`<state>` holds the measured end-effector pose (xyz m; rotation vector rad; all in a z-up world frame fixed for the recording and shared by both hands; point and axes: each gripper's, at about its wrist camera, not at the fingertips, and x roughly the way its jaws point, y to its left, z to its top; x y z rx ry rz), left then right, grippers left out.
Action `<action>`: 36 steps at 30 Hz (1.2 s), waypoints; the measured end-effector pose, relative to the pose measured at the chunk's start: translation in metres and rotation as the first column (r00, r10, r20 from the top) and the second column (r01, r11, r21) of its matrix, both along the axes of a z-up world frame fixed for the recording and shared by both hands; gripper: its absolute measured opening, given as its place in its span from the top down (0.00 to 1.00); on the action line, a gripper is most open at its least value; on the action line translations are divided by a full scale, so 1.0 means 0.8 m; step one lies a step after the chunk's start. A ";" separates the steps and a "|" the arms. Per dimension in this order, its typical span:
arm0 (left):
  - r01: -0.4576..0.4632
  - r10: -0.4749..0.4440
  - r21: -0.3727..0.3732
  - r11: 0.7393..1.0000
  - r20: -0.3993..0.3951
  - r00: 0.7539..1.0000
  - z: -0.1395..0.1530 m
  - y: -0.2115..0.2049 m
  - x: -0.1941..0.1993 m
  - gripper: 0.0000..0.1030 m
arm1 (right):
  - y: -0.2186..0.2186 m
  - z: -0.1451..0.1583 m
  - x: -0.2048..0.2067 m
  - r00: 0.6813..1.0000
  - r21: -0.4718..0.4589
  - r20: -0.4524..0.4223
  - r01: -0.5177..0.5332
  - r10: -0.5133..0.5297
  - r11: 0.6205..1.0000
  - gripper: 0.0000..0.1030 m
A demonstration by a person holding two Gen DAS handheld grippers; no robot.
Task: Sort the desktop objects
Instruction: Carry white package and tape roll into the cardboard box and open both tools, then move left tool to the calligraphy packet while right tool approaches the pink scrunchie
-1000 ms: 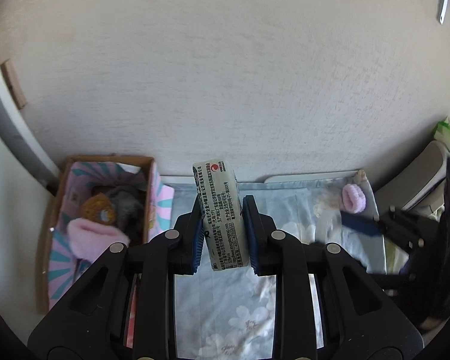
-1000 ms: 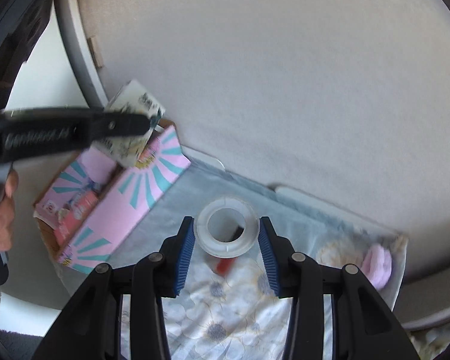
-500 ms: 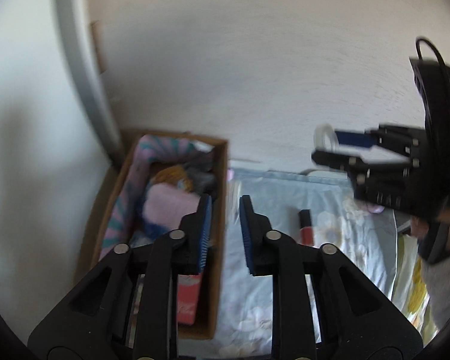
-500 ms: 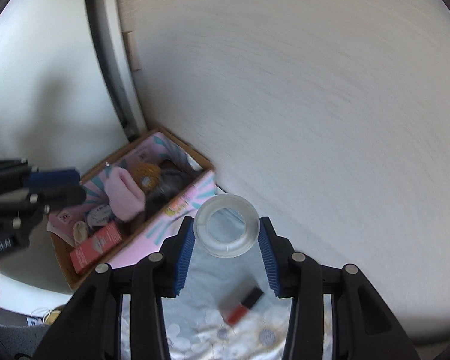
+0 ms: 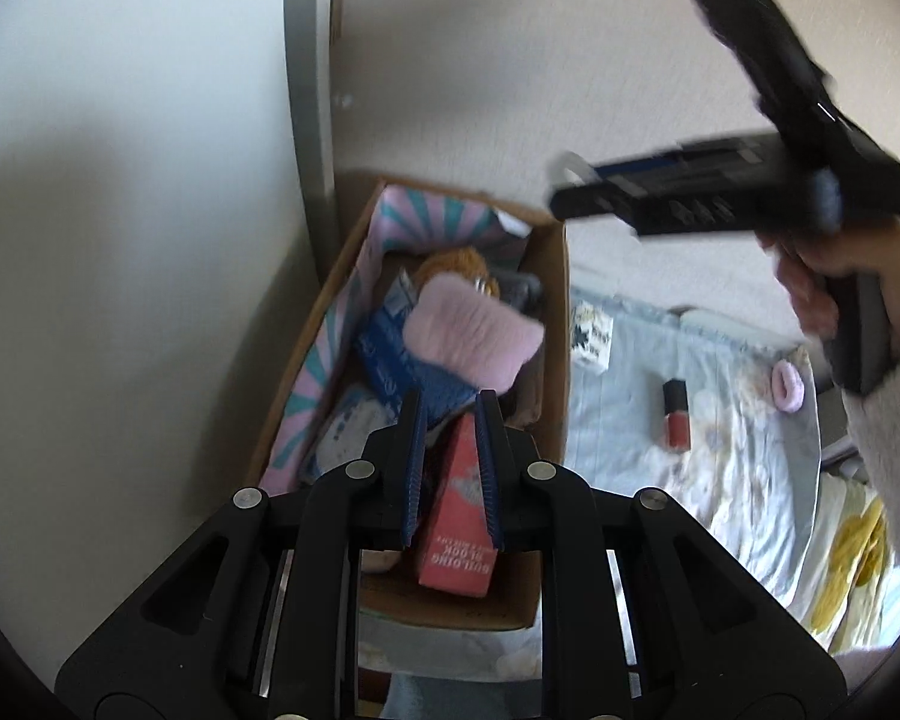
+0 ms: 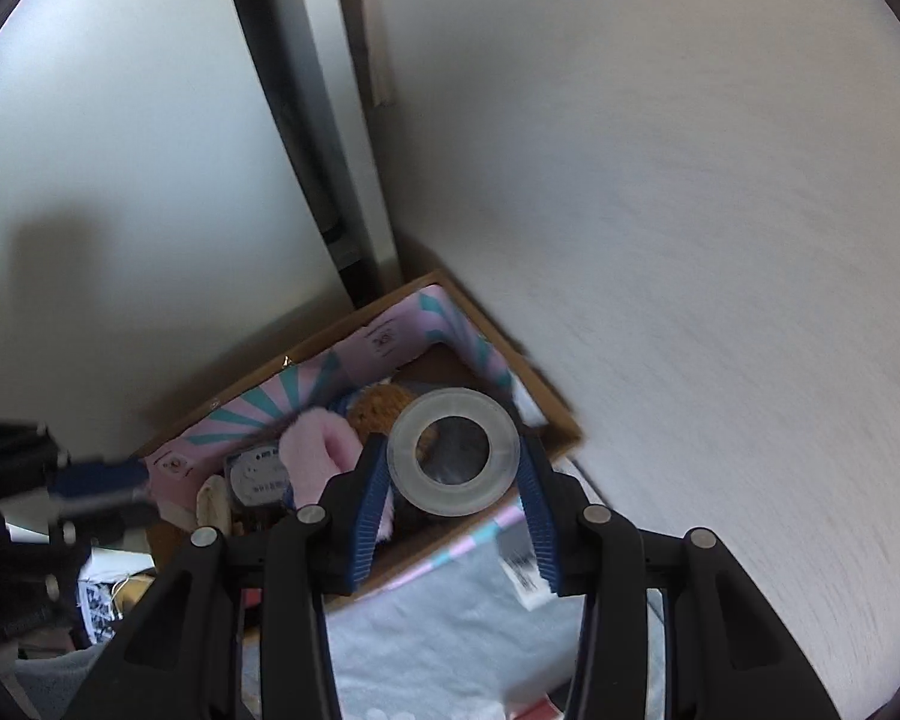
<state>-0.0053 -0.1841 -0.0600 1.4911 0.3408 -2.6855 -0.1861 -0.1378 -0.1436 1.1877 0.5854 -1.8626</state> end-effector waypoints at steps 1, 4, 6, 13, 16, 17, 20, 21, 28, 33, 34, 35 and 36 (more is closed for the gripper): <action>0.001 -0.001 0.008 1.000 0.007 1.000 -0.007 -0.002 0.002 0.86 | -0.010 -0.008 -0.002 1.000 0.011 0.010 -0.008 0.008 1.000 0.62; 0.002 -0.003 0.035 0.999 0.028 1.000 -0.030 -0.007 0.001 0.86 | -0.028 -0.030 -0.011 0.998 0.025 0.053 -0.019 0.018 1.000 0.62; 0.001 -0.003 0.049 0.999 0.041 0.999 -0.042 -0.010 -0.001 0.85 | -0.036 -0.044 -0.017 0.997 0.037 0.071 -0.001 -0.002 0.999 0.62; 0.025 -0.026 0.022 0.999 0.027 0.999 -0.058 -0.006 0.004 0.06 | -0.032 -0.061 -0.024 0.987 -0.027 0.128 0.106 -0.101 0.994 0.00; 0.048 -0.048 0.065 0.997 -0.012 0.999 -0.062 -0.002 0.009 0.00 | -0.016 -0.059 -0.020 0.983 -0.071 0.110 0.153 -0.145 0.986 0.00; 0.044 -0.043 0.070 0.997 -0.007 0.999 -0.064 -0.002 0.008 0.00 | -0.010 -0.061 -0.018 0.980 -0.085 0.118 0.172 -0.161 0.981 0.00; 0.024 -0.024 0.054 0.998 -0.010 1.000 -0.073 0.001 0.006 0.00 | 0.007 -0.066 -0.009 0.969 -0.127 0.129 0.226 -0.210 0.966 0.00; 0.024 -0.023 0.056 0.998 -0.021 1.000 -0.075 0.003 0.006 0.00 | 0.013 -0.067 -0.005 0.965 -0.144 0.131 0.247 -0.229 0.958 0.00; 0.053 -0.047 0.058 0.997 -0.100 0.994 -0.085 0.020 0.006 0.00 | 0.049 -0.074 0.026 0.946 -0.217 0.094 0.323 -0.310 0.921 0.00; 0.087 -0.081 0.048 0.995 -0.118 0.990 -0.080 0.041 -0.005 0.00 | 0.064 -0.039 0.036 0.944 -0.219 0.000 0.323 -0.331 0.921 0.00; 0.090 -0.084 0.042 0.995 -0.118 0.989 -0.075 0.046 -0.014 0.00 | 0.077 -0.029 0.039 0.939 -0.235 -0.002 0.334 -0.344 0.913 0.00; 0.088 -0.085 0.028 0.996 -0.111 0.990 -0.070 0.051 -0.020 0.00 | 0.095 -0.018 0.044 0.932 -0.268 -0.006 0.348 -0.362 0.899 0.00; 0.094 -0.093 0.010 0.996 -0.098 0.991 -0.066 0.057 -0.026 0.00 | 0.115 -0.008 0.049 0.920 -0.304 -0.017 0.368 -0.391 0.879 0.00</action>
